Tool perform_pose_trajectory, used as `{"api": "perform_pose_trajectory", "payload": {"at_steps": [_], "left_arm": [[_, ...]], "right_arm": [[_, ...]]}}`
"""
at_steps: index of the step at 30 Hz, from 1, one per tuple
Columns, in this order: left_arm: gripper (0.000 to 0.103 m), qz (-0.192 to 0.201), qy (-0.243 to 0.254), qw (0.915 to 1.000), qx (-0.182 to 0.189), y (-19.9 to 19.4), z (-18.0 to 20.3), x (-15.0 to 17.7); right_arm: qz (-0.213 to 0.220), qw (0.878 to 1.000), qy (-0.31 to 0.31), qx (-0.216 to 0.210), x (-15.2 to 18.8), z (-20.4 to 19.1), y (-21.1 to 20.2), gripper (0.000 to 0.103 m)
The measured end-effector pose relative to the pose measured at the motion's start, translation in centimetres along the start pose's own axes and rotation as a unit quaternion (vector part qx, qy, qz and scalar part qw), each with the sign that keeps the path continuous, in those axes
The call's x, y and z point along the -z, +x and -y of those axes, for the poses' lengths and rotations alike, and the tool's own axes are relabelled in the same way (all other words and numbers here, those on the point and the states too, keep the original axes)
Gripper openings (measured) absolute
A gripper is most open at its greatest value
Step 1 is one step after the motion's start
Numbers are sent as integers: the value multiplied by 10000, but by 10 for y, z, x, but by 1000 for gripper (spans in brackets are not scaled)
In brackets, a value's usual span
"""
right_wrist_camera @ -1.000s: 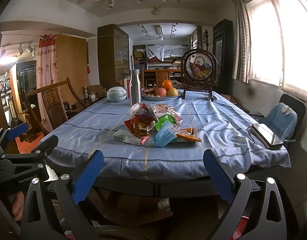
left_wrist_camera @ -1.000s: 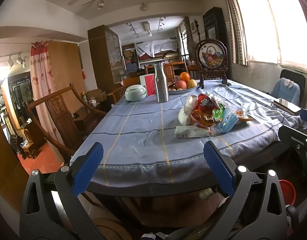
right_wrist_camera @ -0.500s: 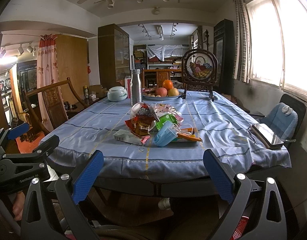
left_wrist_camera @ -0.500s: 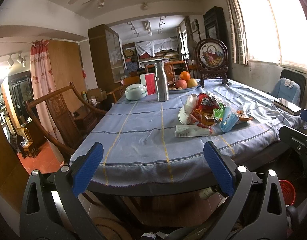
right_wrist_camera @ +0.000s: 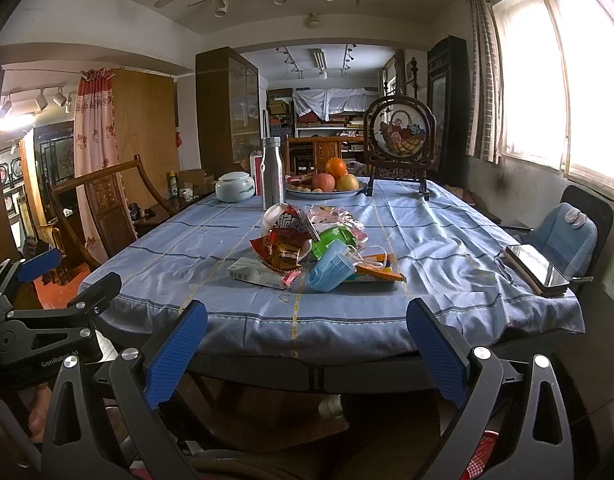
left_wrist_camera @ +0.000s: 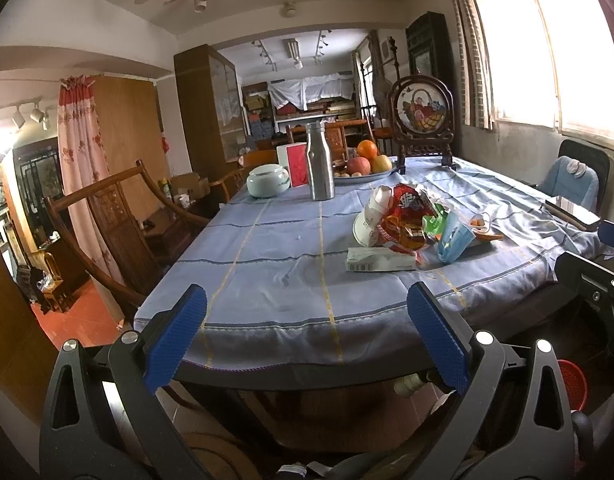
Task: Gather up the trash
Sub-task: 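Move both tools toward the trash pile on the tablecloth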
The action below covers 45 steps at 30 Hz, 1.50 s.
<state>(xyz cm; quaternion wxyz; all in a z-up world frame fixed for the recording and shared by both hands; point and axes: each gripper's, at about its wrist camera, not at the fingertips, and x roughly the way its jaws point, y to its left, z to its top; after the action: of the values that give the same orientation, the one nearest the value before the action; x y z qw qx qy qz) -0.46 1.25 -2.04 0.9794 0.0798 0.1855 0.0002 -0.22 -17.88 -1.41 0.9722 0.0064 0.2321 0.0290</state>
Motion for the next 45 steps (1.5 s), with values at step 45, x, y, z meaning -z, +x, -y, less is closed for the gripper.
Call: {"api": "perform_pose_trajectory", "payload": {"at_steps": [45], "left_arm": [[97, -1603, 388, 9863, -70, 257, -9, -66]], "right_arm": [[-1070, 9839, 1434, 8, 51, 109, 96, 97]]}}
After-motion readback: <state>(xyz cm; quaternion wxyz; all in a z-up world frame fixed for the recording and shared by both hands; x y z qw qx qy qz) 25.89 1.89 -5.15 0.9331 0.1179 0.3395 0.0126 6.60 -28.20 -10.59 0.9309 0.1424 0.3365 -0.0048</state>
